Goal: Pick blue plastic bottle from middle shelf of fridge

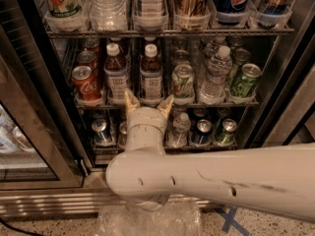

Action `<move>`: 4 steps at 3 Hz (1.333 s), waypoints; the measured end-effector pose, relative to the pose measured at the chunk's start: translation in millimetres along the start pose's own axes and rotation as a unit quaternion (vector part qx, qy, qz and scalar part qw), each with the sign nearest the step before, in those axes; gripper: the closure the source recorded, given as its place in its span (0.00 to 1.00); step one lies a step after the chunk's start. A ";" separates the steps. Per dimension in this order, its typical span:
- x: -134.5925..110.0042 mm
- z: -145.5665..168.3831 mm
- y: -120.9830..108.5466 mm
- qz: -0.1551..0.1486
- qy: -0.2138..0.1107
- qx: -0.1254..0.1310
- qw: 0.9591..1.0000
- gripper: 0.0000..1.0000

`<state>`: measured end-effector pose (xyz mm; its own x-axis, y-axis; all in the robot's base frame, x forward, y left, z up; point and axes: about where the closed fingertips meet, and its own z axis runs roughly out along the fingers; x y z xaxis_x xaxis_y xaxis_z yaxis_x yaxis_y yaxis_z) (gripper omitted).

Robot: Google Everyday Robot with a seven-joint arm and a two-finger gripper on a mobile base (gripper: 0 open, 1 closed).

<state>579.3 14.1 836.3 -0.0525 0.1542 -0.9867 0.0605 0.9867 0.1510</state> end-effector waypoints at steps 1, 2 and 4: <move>2.7 15.6 -6.8 -0.009 -0.009 0.012 1.000 0.20; 6.5 28.8 -14.9 -0.018 -0.015 0.025 0.999 0.21; 6.5 55.6 -21.0 -0.033 -0.025 0.033 0.999 0.21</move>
Offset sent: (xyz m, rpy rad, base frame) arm 0.0415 -0.0243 -0.0197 -0.0652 -0.0217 -0.0825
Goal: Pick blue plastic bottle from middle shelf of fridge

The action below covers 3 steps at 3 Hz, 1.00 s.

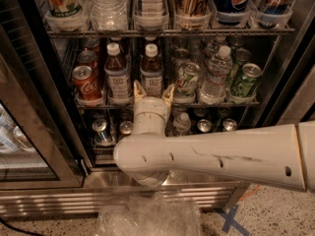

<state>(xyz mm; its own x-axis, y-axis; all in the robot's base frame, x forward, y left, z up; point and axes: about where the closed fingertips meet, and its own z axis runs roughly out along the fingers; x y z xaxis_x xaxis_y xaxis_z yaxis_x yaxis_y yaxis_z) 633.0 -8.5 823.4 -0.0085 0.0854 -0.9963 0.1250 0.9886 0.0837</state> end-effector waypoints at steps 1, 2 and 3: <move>-5.3 9.9 0.9 -0.005 -0.008 -0.001 1.000 0.22; -5.4 10.0 0.8 -0.005 -0.008 -0.001 1.000 0.41; -5.4 10.0 0.8 -0.005 -0.008 -0.001 1.000 0.65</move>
Offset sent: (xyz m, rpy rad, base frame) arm 0.0072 0.0039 0.0009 0.0029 -0.0057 0.0078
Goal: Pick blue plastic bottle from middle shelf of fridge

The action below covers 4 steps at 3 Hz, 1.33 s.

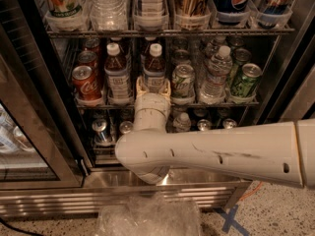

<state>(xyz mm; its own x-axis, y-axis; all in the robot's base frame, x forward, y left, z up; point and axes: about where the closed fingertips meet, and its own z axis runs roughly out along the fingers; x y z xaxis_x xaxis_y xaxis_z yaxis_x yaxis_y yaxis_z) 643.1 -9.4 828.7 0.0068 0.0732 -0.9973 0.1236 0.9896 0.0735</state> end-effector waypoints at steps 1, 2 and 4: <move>-0.6 0.2 -0.2 0.000 -0.001 0.001 1.000 0.88; -13.5 -0.6 0.5 -0.001 -0.036 0.014 0.999 1.00; -15.4 -4.0 1.8 0.002 -0.051 0.019 0.999 1.00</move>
Offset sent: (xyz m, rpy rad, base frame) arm -0.0054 0.0005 0.0403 -0.0351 -0.2080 -0.1017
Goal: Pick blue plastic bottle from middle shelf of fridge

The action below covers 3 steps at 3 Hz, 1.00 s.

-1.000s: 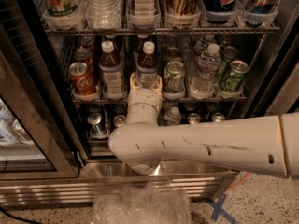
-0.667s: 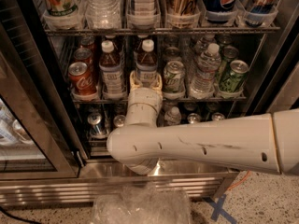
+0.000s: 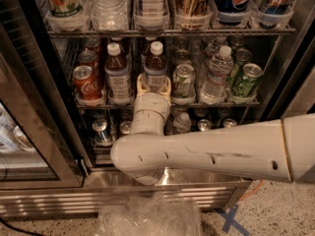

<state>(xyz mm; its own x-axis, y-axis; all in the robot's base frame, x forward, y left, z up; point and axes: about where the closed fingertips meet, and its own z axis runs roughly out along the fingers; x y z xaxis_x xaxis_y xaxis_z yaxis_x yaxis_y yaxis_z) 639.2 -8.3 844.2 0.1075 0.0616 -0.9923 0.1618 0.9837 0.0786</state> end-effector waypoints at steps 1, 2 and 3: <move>-1.3 -3.2 1.9 0.005 -0.019 0.005 1.000 1.00; -1.3 -3.2 1.9 0.005 -0.019 0.005 1.000 1.00; -2.5 -3.4 0.9 0.008 -0.025 0.009 1.000 1.00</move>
Offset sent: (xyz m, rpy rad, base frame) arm -0.0681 0.0331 0.0349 0.0405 -0.5387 -0.1432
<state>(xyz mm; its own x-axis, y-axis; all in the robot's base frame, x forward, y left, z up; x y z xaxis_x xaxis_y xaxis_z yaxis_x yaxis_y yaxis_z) 635.7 -7.1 846.4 0.1593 0.0680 -0.9849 0.1779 0.9793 0.0964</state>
